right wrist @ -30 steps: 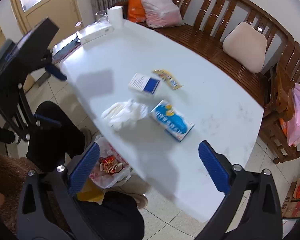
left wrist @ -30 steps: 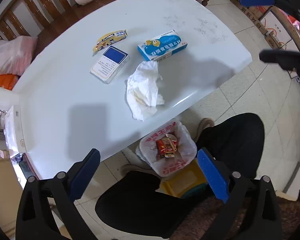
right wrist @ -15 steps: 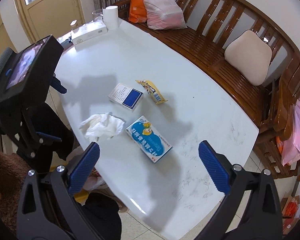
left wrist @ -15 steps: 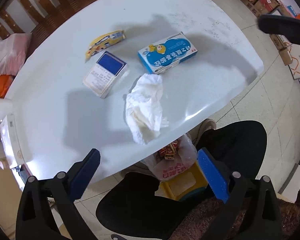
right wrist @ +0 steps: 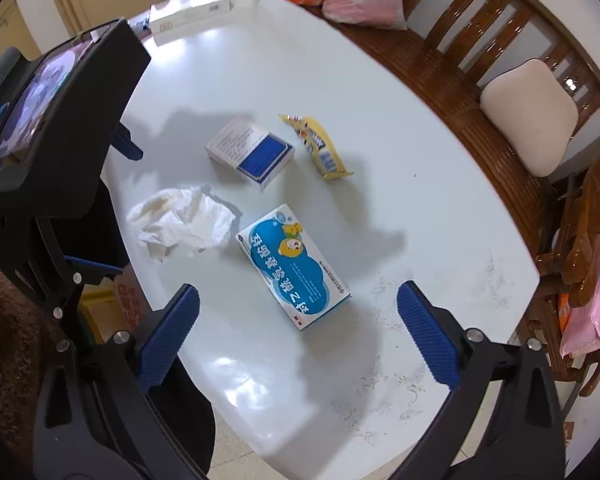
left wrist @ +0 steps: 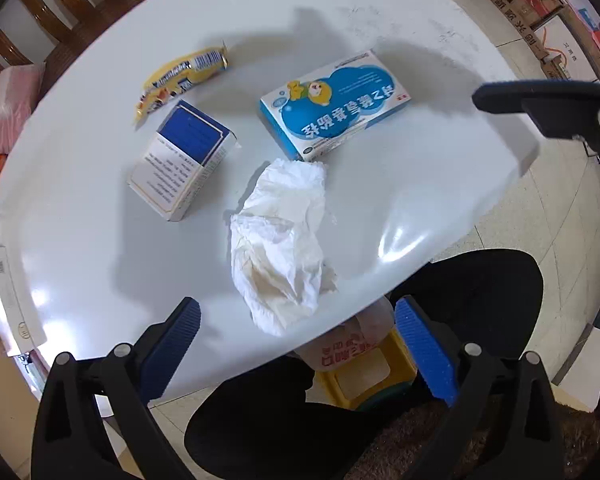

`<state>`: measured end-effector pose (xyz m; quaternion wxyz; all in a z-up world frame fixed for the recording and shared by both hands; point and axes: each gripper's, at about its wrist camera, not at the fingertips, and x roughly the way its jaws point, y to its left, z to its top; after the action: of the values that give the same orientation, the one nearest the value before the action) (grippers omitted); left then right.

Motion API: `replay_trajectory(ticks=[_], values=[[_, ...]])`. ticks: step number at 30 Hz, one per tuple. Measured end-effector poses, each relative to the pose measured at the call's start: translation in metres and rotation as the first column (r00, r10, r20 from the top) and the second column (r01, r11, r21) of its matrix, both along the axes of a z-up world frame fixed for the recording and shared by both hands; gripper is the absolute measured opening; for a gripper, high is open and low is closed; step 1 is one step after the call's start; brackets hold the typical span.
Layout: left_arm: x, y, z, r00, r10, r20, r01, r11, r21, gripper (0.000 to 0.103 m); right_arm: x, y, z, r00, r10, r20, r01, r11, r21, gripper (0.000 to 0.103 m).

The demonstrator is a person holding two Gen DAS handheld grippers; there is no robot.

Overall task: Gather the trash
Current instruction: 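Raise both tools back over the table toward the remaining items, then grasp the white tissue with the left gripper while the right gripper grasps the blue medicine box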

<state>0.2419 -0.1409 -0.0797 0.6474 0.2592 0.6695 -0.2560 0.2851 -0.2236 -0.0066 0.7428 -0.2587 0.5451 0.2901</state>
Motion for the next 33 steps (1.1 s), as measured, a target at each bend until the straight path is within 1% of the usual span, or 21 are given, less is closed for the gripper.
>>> replay_trajectory(ticks=[6,9,17,21,26,30,33], values=[[0.007,-0.002,-0.023,1.000,0.005,0.010,-0.005,1.000,0.013,0.095,0.007,0.004,-0.032,0.998,0.033,-0.053,-0.034,0.999,-0.031,0.097],[0.011,-0.003,-0.033,1.000,0.011,-0.008,-0.011,1.000,0.012,0.095,0.012,0.007,-0.050,0.995,0.050,-0.081,-0.054,0.997,-0.051,0.097],[0.021,-0.002,-0.049,0.999,0.033,-0.030,-0.033,0.999,0.007,0.095,0.023,0.015,-0.084,0.988,0.078,-0.133,-0.085,0.995,-0.052,0.097],[0.025,0.000,-0.059,0.999,0.029,-0.033,-0.029,0.999,0.019,0.095,0.026,0.019,-0.102,0.985,0.086,-0.149,-0.098,0.992,-0.076,0.097],[0.027,0.006,-0.071,0.998,0.042,-0.053,-0.041,0.999,0.026,0.095,0.027,0.021,-0.116,0.983,0.092,-0.159,-0.106,0.991,-0.081,0.097],[0.030,0.011,-0.074,0.997,0.057,-0.057,-0.056,0.998,0.016,0.095,0.030,0.021,-0.125,0.981,0.095,-0.170,-0.111,0.990,-0.085,0.096],[0.034,0.014,-0.074,0.997,0.062,-0.049,-0.062,0.998,0.006,0.095,0.032,0.018,-0.127,0.980,0.084,-0.180,-0.097,0.993,-0.063,0.096]])
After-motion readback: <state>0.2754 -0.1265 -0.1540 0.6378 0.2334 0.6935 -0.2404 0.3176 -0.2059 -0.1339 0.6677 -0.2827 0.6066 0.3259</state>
